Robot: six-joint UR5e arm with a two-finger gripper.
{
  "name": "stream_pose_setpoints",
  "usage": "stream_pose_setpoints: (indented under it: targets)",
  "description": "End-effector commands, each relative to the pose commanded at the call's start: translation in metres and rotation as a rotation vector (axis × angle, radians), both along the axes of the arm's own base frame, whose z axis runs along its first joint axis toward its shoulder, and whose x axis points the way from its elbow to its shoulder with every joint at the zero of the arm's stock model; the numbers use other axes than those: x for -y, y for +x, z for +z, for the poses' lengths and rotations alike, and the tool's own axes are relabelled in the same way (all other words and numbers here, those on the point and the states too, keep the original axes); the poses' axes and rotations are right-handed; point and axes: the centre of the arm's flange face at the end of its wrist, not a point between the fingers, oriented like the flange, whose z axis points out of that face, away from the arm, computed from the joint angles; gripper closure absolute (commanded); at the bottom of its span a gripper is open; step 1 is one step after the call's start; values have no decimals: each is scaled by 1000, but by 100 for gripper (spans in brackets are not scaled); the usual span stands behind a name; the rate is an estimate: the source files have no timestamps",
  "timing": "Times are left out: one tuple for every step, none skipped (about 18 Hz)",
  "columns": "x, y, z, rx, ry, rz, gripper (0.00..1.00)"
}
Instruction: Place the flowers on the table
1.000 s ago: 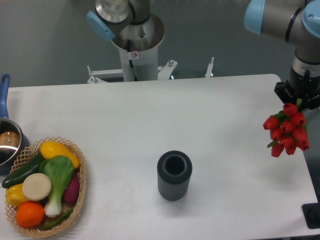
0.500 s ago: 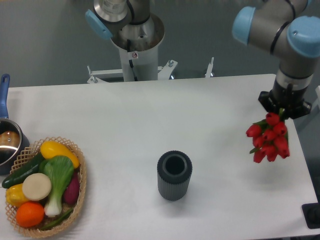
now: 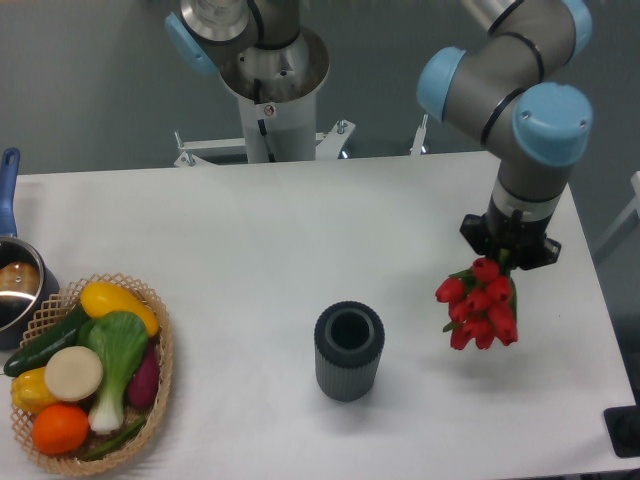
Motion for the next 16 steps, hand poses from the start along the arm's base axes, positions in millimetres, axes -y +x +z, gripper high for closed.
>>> stream_pose_setpoints:
  targets:
    - [-1,-1,-1,-15,8,0,24]
    - [-2,-1,-2,-29,17,-2,8]
    - [-2,-1,-3,-51,27,0,0]
    - [-2,-3,-1,-83,43,4,0]
    - [-1,-4,-1,-109,53,10,0]
    - [0,-5,0,-131,63,15,0]
    - [2,-6,0,-148,64,19,0]
    - [8,-9,0,-150,64,31,0]
    - [19,-13,-2,-145,60,48,0]
    - [28,-14,-1,-142,65,58,0]
    - [38,-14,5,-152,67,64,0]
    - [47,-17,6,-155,66,76,0]
    - [54,-21,7,-157,65,82,0]
    - [58,-24,8,-160,63,78,0]
    - [62,-27,8,-163,58,68,0]
    - [70,-31,9,-165,53,59,0]
